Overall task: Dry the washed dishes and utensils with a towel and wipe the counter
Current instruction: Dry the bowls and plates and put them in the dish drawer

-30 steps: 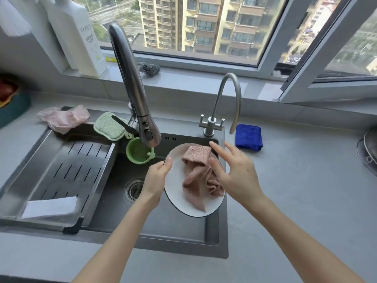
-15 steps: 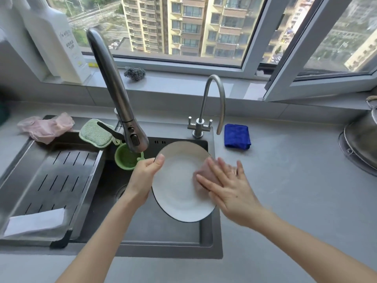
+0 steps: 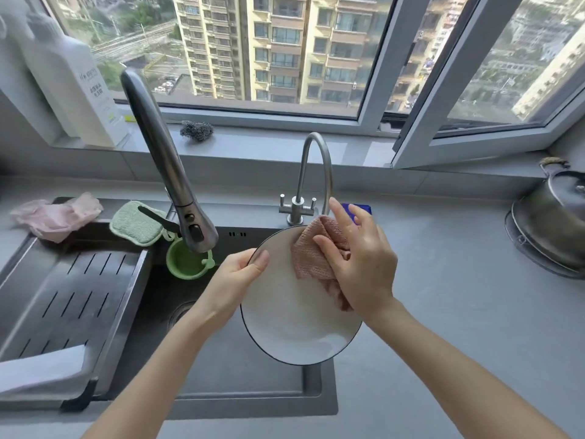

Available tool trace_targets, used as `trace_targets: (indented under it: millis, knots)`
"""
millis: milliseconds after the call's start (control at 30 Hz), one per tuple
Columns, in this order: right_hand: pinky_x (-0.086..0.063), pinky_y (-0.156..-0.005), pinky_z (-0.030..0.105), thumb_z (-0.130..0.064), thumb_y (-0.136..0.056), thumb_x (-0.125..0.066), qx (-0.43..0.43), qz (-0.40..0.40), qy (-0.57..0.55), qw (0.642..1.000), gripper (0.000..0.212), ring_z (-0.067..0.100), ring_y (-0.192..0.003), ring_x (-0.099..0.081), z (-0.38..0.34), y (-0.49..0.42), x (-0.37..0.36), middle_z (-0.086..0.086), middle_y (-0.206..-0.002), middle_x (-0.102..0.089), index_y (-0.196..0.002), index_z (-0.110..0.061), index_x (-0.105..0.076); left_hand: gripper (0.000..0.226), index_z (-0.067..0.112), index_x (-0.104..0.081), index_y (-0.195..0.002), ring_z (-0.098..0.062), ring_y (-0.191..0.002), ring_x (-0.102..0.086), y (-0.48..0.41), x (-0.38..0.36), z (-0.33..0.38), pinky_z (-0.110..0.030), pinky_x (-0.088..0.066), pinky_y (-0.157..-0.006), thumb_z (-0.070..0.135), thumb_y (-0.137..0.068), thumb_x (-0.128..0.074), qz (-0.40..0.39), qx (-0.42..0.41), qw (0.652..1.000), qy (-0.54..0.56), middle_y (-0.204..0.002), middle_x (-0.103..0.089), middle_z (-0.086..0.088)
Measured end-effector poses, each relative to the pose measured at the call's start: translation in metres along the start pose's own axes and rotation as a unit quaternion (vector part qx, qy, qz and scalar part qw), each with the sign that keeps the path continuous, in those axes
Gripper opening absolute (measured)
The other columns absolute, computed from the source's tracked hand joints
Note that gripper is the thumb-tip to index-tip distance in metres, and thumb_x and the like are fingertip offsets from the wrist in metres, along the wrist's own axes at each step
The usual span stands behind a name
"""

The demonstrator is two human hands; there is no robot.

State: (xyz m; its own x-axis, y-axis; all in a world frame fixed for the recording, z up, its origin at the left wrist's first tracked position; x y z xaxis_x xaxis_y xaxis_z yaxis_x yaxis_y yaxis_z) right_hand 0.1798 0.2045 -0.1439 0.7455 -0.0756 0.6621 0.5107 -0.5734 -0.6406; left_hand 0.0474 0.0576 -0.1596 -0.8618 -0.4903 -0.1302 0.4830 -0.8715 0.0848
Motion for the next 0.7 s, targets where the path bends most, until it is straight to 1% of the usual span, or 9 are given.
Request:
trace_targets:
  millis: [67,133,167,233,333,400,500,567,700]
  knots:
    - [-0.053,-0.081,0.046,-0.048,-0.098,-0.04,0.044,0.033,0.027,0.998,0.04,0.034,-0.109,-0.058,-0.009,0.011,-0.001,0.012,-0.125,-0.061,-0.131,-0.031,-0.055,0.06,-0.008,-0.059,-0.095,-0.021,-0.084,-0.051,0.001,-0.006,0.002,-0.039,-0.039,-0.077,0.051,-0.082,-0.059,-0.012,-0.01,1.0,0.008,-0.088,-0.057,-0.012]
    - [-0.045,-0.095,0.053,-0.06,-0.094,-0.036,0.042,-0.01,0.031,0.999,0.051,0.039,-0.123,-0.048,-0.012,0.02,-0.004,0.014,-0.137,-0.051,-0.136,-0.033,-0.045,0.044,-0.002,-0.058,-0.077,-0.012,-0.072,-0.047,0.0,-0.012,0.006,-0.027,-0.038,-0.068,0.04,-0.091,-0.057,-0.013,-0.021,1.0,-0.003,-0.073,-0.053,0.0]
    - [-0.044,-0.097,0.051,-0.069,-0.088,-0.038,0.025,-0.044,0.03,0.998,0.061,0.038,-0.127,-0.044,-0.01,0.022,-0.005,0.013,-0.142,-0.046,-0.139,-0.036,-0.04,0.035,0.008,-0.055,-0.066,-0.004,-0.063,-0.041,0.0,-0.015,0.008,-0.018,-0.035,-0.061,0.03,-0.094,-0.054,-0.011,-0.028,0.999,-0.013,-0.065,-0.047,0.01]
    - [-0.048,-0.086,0.039,-0.075,-0.073,-0.052,0.012,-0.1,0.01,0.995,0.077,0.032,-0.126,-0.045,-0.001,0.019,-0.002,0.009,-0.144,-0.043,-0.14,-0.042,-0.035,0.044,0.023,-0.054,-0.057,0.004,-0.051,-0.036,0.001,-0.024,0.013,-0.008,-0.03,-0.052,0.007,-0.096,-0.045,-0.012,-0.033,0.999,-0.036,-0.052,-0.042,0.019]
    - [-0.042,-0.08,0.018,-0.063,-0.063,-0.069,-0.034,-0.202,-0.109,0.973,0.079,0.009,-0.109,-0.054,0.017,0.0,0.007,-0.005,-0.129,-0.053,-0.134,-0.05,-0.037,0.052,0.025,-0.063,-0.053,0.004,-0.05,-0.037,0.001,-0.031,0.018,-0.009,-0.03,-0.051,0.002,-0.096,-0.045,-0.01,-0.042,0.999,-0.029,-0.05,-0.043,0.019]
    - [-0.041,-0.083,0.011,-0.043,-0.065,-0.082,-0.134,-0.234,-0.216,0.938,0.07,0.0,-0.099,-0.056,0.027,-0.01,0.012,-0.011,-0.113,-0.061,-0.126,-0.049,-0.048,0.039,0.014,-0.057,-0.054,-0.008,-0.057,-0.037,-0.003,-0.03,0.016,-0.022,-0.031,-0.055,0.021,-0.092,-0.055,0.02,-0.053,0.998,-0.002,-0.057,-0.041,0.007]
    - [-0.049,-0.085,0.02,-0.017,-0.067,-0.085,-0.295,-0.206,-0.314,0.879,0.059,0.002,-0.097,-0.062,0.036,-0.007,0.012,-0.012,-0.105,-0.068,-0.119,-0.031,-0.06,0.065,-0.013,-0.043,-0.068,-0.025,-0.071,-0.033,-0.01,-0.03,0.012,-0.039,-0.025,-0.065,0.049,-0.077,-0.063,0.087,-0.039,0.994,0.058,-0.077,-0.041,-0.01]
    - [-0.054,-0.087,0.032,-0.006,-0.067,-0.084,-0.368,-0.169,-0.374,0.835,0.054,0.015,-0.097,-0.067,0.037,0.001,0.013,0.002,-0.105,-0.071,-0.114,-0.021,-0.063,0.067,-0.014,-0.046,-0.072,-0.028,-0.076,-0.035,-0.012,-0.031,0.011,-0.041,-0.026,-0.068,0.049,-0.073,-0.065,0.106,-0.023,0.99,0.087,-0.085,-0.042,-0.012]
    - [-0.056,-0.085,0.043,0.007,-0.073,-0.073,-0.508,-0.113,-0.491,0.699,0.037,0.03,-0.086,-0.067,0.032,0.023,0.017,0.021,-0.102,-0.068,-0.107,-0.004,-0.063,0.031,-0.006,-0.06,-0.083,-0.03,-0.078,-0.051,-0.01,-0.037,0.003,-0.04,-0.04,-0.071,0.024,-0.092,-0.056,0.173,0.016,0.976,0.133,-0.084,-0.055,-0.018]
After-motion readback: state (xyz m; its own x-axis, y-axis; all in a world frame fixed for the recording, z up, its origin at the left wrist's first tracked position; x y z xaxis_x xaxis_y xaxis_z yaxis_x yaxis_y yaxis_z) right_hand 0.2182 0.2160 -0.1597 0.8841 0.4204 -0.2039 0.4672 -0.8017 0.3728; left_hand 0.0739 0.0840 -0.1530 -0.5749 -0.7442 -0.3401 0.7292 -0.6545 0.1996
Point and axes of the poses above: each hand's wrist, its own y-axis away from the middle knuckle, its own x-axis out of the back of the hand, z = x × y, the point moved 2 cm from there along -y, towards the middle knuckle
